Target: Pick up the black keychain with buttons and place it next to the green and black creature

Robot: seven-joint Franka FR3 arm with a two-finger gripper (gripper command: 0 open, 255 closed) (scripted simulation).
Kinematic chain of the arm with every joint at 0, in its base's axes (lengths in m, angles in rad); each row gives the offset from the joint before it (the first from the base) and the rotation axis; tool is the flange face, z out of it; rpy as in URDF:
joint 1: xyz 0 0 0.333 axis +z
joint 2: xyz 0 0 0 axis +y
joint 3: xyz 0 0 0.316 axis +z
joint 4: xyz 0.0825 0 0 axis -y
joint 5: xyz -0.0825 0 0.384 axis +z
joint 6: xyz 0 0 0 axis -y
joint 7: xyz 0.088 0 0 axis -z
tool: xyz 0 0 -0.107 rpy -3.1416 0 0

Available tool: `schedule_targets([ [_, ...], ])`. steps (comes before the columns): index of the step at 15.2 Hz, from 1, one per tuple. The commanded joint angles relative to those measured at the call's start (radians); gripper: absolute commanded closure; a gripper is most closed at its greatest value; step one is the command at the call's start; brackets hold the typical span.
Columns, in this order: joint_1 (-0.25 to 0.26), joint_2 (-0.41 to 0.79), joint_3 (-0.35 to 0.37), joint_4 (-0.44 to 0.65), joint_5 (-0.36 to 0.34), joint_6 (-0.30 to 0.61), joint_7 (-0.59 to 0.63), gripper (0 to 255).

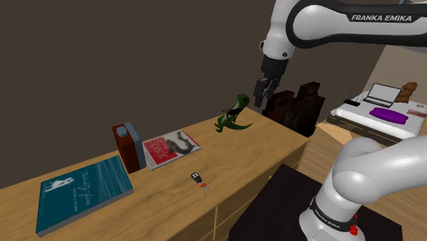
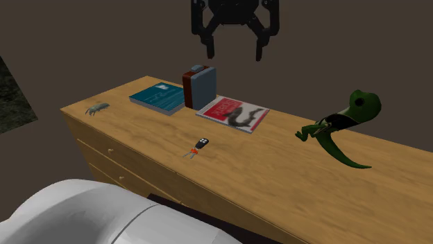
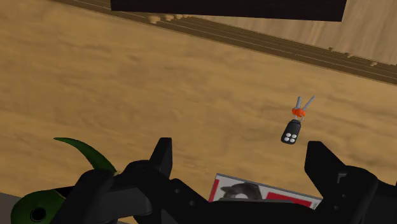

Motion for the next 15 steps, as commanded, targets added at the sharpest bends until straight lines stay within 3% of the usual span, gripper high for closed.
schedule_targets([
  [1,0.000,0.000,0.000,0.000,0.000,0.000,0.000,0],
  [8,0.021,0.103,0.084,-0.127,0.040,0.226,0.087,0],
  [15,0.031,0.286,0.175,-0.187,0.058,0.465,0.181,0],
])
